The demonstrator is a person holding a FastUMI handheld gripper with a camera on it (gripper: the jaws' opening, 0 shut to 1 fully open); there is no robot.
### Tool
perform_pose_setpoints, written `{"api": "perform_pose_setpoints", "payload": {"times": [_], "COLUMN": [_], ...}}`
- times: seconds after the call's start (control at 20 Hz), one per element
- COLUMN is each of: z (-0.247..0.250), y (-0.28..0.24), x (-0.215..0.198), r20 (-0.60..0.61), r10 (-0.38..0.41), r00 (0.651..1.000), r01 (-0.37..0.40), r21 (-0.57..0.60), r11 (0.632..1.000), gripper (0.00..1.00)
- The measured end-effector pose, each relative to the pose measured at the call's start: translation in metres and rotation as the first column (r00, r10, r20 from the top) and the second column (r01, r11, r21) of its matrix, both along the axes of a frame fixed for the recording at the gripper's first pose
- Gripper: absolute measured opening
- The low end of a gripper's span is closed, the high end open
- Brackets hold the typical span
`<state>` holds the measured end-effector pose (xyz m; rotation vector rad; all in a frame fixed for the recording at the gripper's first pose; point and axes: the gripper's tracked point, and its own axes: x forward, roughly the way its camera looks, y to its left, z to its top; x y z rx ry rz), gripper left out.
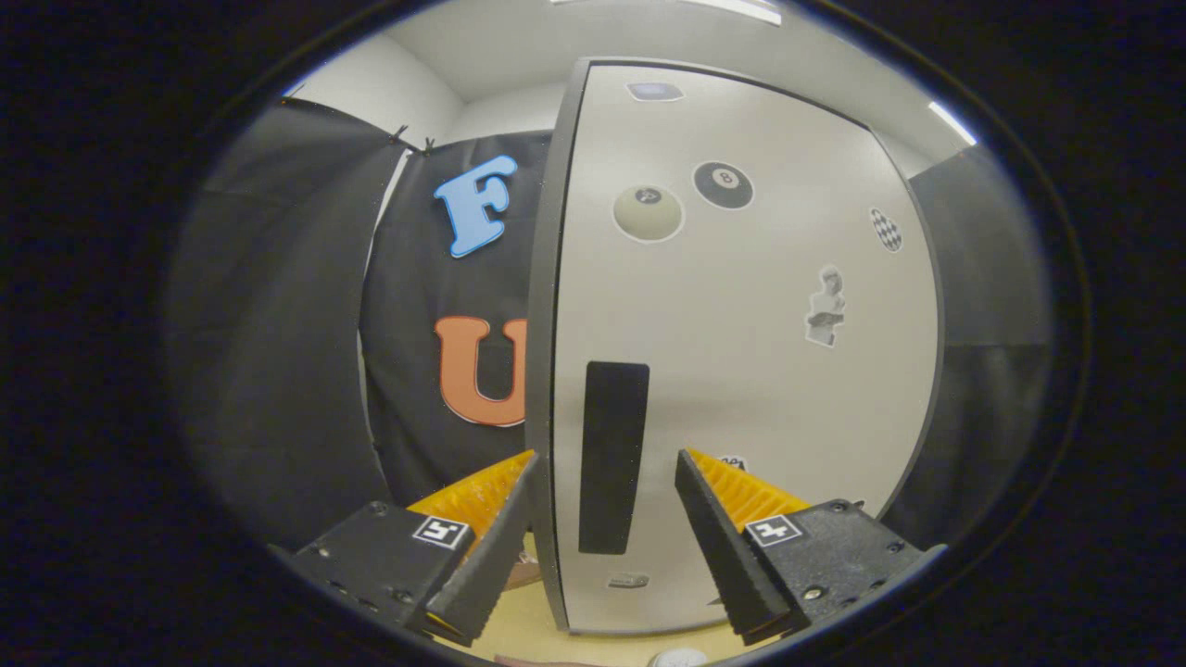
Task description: Open the shoe cabinet door, grab the shoes and put them into the shoe cabinet, then close the shoe cabinet door.
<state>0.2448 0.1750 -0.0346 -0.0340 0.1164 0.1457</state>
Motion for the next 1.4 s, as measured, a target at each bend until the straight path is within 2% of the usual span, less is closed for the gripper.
{"api": "perform_pose_setpoints", "payload": {"times": [0.05,0.1,0.2,0.4,0.55,0.75,1.1,1.4], "z": [-0.004,-0.004,-0.005,-0.007,-0.007,-0.008,0.003,0.007], "y": [-0.004,-0.001,0.004,0.006,0.004,0.002,-0.020,-0.042], "x": [0.006,0.011,0.014,0.012,0.008,-0.002,-0.055,-0.092], "r20": [-0.026,-0.039,-0.058,-0.058,-0.063,-0.084,-0.092,-0.088], "r10": [-0.014,0.003,0.037,0.011,0.004,0.048,0.193,0.268], "r00": [1.000,0.999,0.998,0.998,0.998,0.995,0.977,0.960], "r01": [0.015,-0.002,-0.032,-0.009,-0.002,-0.046,-0.188,-0.266], "r21": [0.006,0.037,0.099,0.029,0.036,0.020,0.058,0.033], "r11": [1.000,0.999,0.995,1.000,0.999,0.999,0.980,0.964], "gripper": [0.86,0.79,0.57,0.41,0.29,0.28,0.26,0.24]}}
